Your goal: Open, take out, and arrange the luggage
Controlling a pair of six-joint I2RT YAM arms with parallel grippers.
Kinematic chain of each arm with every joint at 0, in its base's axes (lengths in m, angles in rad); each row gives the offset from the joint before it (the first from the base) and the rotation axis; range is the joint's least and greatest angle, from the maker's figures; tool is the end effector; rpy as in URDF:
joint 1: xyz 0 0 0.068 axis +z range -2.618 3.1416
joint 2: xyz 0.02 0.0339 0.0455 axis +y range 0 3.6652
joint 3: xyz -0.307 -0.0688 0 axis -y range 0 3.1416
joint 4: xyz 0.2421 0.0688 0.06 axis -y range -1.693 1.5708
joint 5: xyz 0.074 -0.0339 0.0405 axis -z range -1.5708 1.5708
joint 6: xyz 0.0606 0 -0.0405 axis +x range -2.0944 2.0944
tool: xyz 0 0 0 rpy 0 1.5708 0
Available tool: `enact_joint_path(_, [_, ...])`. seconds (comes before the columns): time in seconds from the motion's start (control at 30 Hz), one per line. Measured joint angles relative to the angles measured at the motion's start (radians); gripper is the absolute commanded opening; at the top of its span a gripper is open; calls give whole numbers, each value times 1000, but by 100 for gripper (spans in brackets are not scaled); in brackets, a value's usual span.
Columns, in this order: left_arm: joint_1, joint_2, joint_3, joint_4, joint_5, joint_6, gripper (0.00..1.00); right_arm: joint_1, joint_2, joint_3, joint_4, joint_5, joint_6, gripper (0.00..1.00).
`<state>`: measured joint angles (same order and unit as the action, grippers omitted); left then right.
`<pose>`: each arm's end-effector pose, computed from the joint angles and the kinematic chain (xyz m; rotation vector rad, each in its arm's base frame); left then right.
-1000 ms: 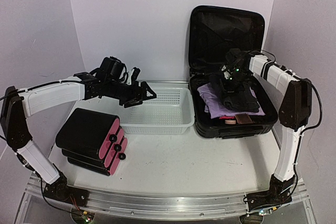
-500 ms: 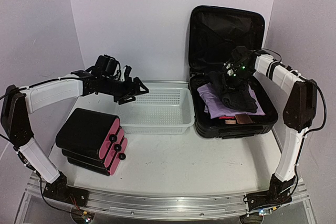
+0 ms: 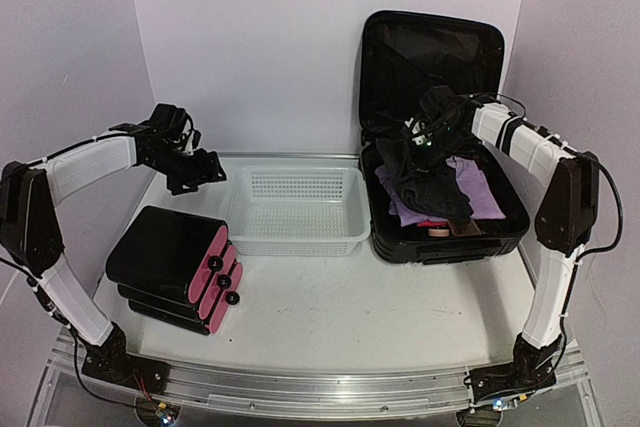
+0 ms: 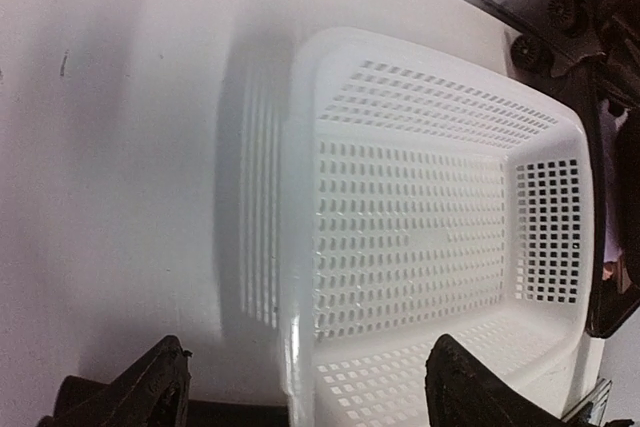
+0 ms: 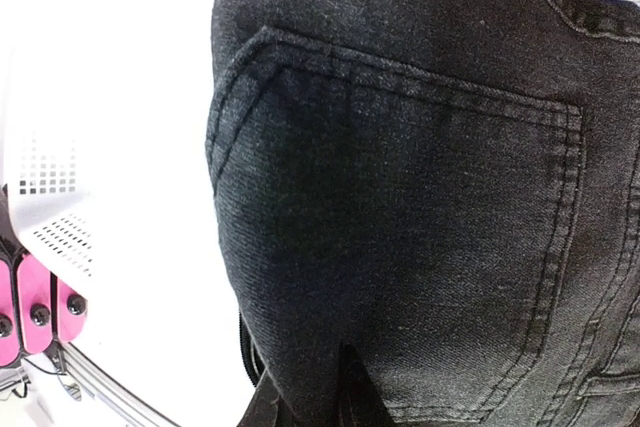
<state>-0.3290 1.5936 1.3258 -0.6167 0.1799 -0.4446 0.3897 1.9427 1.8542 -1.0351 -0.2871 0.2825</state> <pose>0.3382 -0.1269 0.3108 -0.0644 2.5172 -0.5494 0.3960 0.1812 0.3188 -0.2381 2.7466 0.5827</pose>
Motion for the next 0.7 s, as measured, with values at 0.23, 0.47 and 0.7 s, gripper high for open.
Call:
enact_joint_path(0.23, [57,194,154,-40,32,60,62,4,0,0,1,-5,9,0])
enact_joint_path(0.47, [50,336,180,-64,97,79,43,5,-3,0,8,-6,37,0])
enact_joint_path(0.7, [48,345,184,-61,174,77,31,64,-8,10,22,6,90,0])
